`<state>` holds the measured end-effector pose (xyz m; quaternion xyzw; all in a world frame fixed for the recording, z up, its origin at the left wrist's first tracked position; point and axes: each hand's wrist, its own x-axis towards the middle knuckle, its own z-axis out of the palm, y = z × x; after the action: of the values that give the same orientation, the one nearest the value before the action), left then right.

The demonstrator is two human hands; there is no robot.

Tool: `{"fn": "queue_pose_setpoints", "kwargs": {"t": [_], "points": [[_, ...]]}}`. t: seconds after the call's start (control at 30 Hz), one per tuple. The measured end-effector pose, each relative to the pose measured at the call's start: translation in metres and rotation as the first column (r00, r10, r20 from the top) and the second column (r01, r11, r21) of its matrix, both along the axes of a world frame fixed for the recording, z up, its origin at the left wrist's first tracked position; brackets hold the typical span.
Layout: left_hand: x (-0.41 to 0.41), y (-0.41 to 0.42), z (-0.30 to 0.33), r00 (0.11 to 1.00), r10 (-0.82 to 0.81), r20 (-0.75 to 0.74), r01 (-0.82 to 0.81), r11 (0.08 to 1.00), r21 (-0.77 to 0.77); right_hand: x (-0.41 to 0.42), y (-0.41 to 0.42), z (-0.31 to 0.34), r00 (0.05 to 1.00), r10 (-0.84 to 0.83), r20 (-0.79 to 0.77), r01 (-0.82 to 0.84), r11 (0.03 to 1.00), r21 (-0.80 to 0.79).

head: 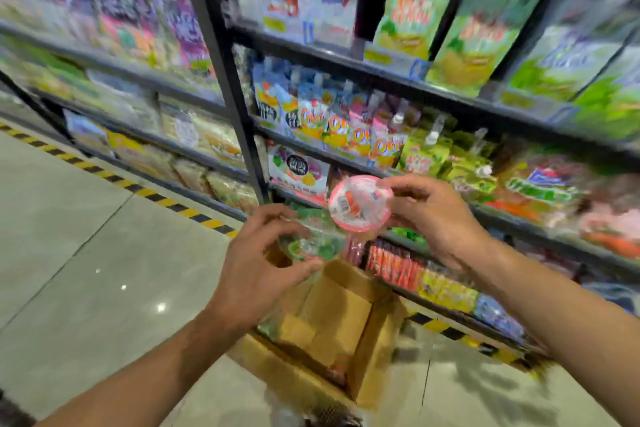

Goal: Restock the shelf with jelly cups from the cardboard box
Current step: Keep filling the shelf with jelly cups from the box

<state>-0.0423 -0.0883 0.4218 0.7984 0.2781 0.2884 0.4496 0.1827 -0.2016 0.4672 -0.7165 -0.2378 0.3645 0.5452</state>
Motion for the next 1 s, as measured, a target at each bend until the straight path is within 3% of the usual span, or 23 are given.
{"fn": "queue_pose_setpoints", "kwargs": {"t": [0.13,0.37,0.6,1.0], "points": [[0.004,0.000,0.090,0.993,-0.030,0.114,0.026,0.999,0.036,-0.003,-0.010,0.095,0.995,-0.069,0.078,0.066,0.997,0.036],[0.020,-0.001,0.203,0.973,-0.114,0.202,0.091,0.989,0.118,-0.001,-0.041,0.216,0.987,-0.157,0.040,0.146,0.968,0.205],[0.066,-0.024,0.277,0.922,-0.232,0.310,0.175,0.964,0.201,0.015,-0.086,0.286,0.945,-0.325,0.034,0.298,0.901,0.315],[0.188,-0.070,0.345,0.887,-0.220,0.407,0.118,0.958,0.261,0.097,-0.150,0.349,0.869,-0.493,-0.050,0.467,0.781,0.414]]}}
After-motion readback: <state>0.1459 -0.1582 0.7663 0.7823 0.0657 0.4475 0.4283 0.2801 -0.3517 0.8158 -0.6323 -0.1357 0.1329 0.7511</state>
